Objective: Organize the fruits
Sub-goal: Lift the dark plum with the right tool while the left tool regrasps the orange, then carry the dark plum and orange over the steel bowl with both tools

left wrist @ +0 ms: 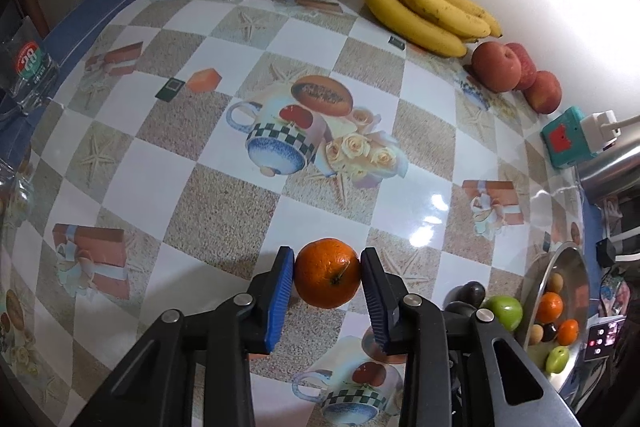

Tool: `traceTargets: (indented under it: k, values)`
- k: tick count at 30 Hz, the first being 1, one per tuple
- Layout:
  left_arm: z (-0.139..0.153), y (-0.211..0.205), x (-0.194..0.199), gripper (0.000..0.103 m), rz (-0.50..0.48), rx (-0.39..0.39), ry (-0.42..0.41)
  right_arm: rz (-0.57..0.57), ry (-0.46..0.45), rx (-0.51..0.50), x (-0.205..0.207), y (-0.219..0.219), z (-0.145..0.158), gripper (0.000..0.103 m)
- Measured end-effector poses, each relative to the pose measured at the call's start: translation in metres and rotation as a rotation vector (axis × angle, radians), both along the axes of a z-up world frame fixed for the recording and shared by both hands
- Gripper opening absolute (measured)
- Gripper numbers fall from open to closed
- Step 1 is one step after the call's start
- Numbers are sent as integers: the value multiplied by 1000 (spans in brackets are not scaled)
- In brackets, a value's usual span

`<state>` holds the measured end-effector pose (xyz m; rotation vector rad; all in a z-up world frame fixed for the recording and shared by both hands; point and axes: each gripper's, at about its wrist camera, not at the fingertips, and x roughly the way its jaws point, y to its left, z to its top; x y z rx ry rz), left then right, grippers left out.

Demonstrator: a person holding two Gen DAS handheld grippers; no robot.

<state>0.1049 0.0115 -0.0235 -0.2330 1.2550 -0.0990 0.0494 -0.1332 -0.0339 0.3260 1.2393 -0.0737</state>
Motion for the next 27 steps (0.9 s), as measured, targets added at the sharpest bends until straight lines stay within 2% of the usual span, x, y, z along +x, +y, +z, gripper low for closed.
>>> traceTargets:
  k: [14,27]
  values:
    - [20,-27,-13,37,-70,-57,-55,-77,-85,17,-16,-32,33,26]
    - [31,-70,-29,37,-195,-64,-90,-236,-101,34,-39,-90,39,26]
